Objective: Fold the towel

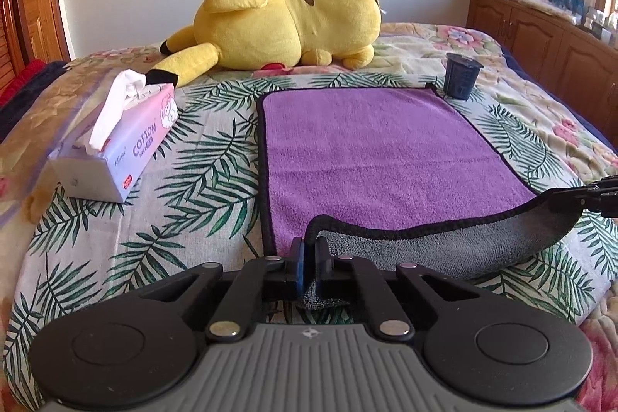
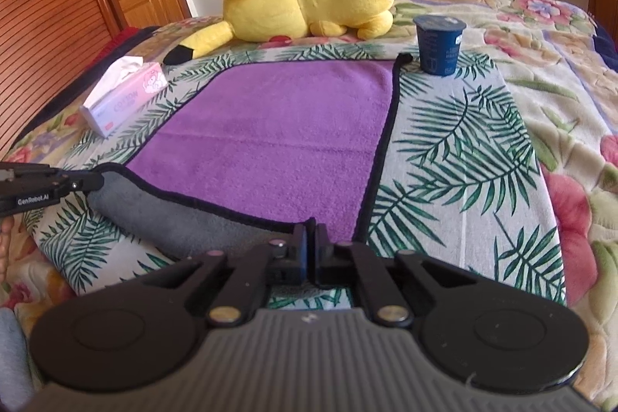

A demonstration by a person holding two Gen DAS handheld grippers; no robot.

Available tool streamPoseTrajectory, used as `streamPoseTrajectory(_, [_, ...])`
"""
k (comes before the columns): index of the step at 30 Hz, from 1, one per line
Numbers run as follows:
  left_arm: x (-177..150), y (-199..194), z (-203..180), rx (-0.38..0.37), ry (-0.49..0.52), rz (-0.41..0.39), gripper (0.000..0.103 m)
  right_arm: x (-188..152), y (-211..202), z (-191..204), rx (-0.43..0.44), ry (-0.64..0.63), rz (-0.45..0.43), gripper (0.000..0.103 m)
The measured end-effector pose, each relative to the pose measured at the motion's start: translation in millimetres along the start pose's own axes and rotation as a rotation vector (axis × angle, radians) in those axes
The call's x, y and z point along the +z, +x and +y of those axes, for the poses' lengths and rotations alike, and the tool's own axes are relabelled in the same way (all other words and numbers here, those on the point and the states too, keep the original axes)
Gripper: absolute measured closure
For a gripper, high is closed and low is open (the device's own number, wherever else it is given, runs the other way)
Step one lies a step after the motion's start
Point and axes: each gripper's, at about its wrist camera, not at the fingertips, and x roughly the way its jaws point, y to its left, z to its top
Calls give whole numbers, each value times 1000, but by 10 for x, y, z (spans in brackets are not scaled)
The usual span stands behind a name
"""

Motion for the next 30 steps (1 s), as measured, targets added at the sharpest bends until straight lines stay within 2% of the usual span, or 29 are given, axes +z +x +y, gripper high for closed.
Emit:
streamPoseTrajectory(14, [154,-163,-9,-11,-10,-97,103,127,-100,18,11,-17,-85,99])
streamPoseTrajectory(21, [244,-66,9,-13,-1,-99,103,244,-41,-13,4,-40,-108,99])
streamPoseTrajectory(30, [337,124,40,-8,35,-97,103,298,124,-87,-3,-56,-93,99])
